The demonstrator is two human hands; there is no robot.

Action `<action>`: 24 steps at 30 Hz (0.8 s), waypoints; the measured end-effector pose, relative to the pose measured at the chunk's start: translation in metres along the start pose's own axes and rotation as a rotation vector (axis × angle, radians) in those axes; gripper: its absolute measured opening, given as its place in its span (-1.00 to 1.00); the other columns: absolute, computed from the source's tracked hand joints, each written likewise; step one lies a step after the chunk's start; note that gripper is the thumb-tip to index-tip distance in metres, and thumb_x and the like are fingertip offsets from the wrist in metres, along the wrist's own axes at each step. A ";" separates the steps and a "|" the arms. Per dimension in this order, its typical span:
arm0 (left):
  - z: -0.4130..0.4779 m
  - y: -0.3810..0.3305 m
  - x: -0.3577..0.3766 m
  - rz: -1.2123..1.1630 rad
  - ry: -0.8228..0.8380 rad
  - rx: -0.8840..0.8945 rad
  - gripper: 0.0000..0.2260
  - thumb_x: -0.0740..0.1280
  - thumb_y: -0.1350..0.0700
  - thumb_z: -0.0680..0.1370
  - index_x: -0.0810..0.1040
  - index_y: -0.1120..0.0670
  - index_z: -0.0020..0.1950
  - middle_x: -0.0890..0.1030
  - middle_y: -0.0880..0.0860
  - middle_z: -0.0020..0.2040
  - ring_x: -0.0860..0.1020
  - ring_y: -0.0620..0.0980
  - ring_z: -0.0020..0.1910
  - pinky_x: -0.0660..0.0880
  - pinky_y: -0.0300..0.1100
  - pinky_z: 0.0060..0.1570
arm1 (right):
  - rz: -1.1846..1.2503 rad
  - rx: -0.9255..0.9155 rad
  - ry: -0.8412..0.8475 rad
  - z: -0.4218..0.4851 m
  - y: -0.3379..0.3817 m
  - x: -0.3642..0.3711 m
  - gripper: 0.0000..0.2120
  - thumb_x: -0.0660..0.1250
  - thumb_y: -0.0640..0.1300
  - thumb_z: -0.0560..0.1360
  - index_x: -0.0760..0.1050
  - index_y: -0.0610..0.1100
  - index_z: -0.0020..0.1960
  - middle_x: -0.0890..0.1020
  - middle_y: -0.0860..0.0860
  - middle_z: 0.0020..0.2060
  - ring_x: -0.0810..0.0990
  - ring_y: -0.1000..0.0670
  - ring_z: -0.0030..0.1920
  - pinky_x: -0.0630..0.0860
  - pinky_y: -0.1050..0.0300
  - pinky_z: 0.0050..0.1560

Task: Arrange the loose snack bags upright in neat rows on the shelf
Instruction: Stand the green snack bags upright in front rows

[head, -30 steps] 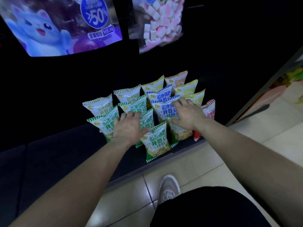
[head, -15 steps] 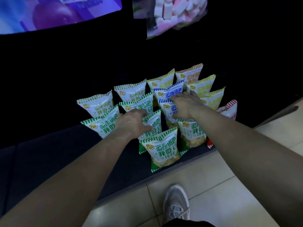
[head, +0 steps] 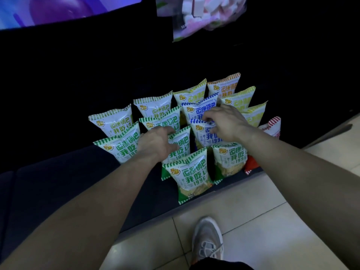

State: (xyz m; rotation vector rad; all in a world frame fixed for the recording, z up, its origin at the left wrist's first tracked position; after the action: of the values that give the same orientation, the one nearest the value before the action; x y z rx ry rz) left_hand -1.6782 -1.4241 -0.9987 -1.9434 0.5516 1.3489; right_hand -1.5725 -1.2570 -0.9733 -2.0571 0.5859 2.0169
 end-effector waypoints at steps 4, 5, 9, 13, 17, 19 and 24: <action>-0.002 -0.002 -0.002 -0.016 -0.061 -0.013 -0.48 0.42 -0.24 0.45 0.43 -0.19 0.38 0.53 -0.04 0.32 0.55 0.03 0.18 0.52 0.01 0.08 | 0.026 0.008 -0.015 -0.007 -0.002 0.001 -0.62 0.46 -0.07 0.50 0.46 0.12 0.27 0.54 0.09 0.23 0.39 -0.05 0.25 0.26 0.02 0.30; -0.002 -0.003 -0.002 -0.022 -0.066 -0.014 -0.49 0.42 -0.24 0.46 0.43 -0.18 0.37 0.53 -0.04 0.31 0.55 0.04 0.17 0.52 0.03 0.09 | 0.016 0.002 0.004 -0.007 0.001 0.003 -0.61 0.46 -0.05 0.50 0.46 0.12 0.28 0.54 0.09 0.23 0.40 -0.06 0.25 0.26 0.02 0.30; -0.002 -0.003 0.000 -0.012 -0.047 -0.015 -0.45 0.42 -0.26 0.44 0.43 -0.16 0.38 0.52 -0.03 0.33 0.53 0.04 0.20 0.51 0.02 0.10 | -0.023 0.020 0.059 -0.003 0.009 0.009 -0.56 0.45 -0.01 0.46 0.46 0.13 0.31 0.52 0.04 0.27 0.40 -0.08 0.30 0.17 -0.04 0.42; -0.003 -0.004 0.001 -0.011 -0.006 -0.020 -0.41 0.44 -0.26 0.43 0.41 -0.11 0.40 0.52 0.00 0.34 0.52 0.07 0.23 0.50 0.05 0.15 | -0.023 0.074 0.091 -0.004 0.008 0.007 -0.50 0.39 0.08 0.46 0.41 0.08 0.38 0.48 -0.02 0.33 0.35 -0.12 0.36 0.12 -0.07 0.46; -0.012 -0.004 -0.005 0.001 -0.005 -0.020 -0.38 0.41 -0.26 0.45 0.38 -0.09 0.44 0.48 0.02 0.38 0.48 0.08 0.28 0.49 0.07 0.18 | 0.004 0.113 0.061 -0.014 0.009 -0.007 -0.44 0.35 0.14 0.48 0.34 0.06 0.44 0.42 -0.03 0.39 0.29 -0.12 0.41 0.12 -0.06 0.46; -0.018 -0.004 -0.012 0.020 -0.012 -0.020 -0.37 0.38 -0.28 0.46 0.36 -0.07 0.46 0.45 0.03 0.40 0.46 0.09 0.31 0.48 0.07 0.19 | 0.004 0.130 0.056 -0.021 0.012 -0.016 -0.43 0.34 0.14 0.50 0.32 0.06 0.46 0.40 -0.04 0.41 0.27 -0.12 0.43 0.14 -0.05 0.45; -0.038 -0.006 -0.037 0.083 -0.014 -0.017 -0.35 0.31 -0.30 0.49 0.30 -0.04 0.50 0.41 0.08 0.43 0.41 0.11 0.34 0.45 0.03 0.19 | 0.010 0.180 0.086 -0.044 0.016 -0.038 -0.37 0.33 0.13 0.52 0.24 0.04 0.52 0.23 -0.08 0.54 0.19 -0.13 0.49 0.19 -0.08 0.44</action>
State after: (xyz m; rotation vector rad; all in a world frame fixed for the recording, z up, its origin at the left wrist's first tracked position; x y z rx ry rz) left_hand -1.6631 -1.4498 -0.9546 -1.9424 0.6215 1.4221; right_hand -1.5383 -1.2842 -0.9314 -2.0441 0.7653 1.8150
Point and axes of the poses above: each hand's wrist, its own z-axis towards the middle knuckle, its own x-axis out of the palm, y = z × x, the point moved 10 cm from there along z, towards the middle knuckle
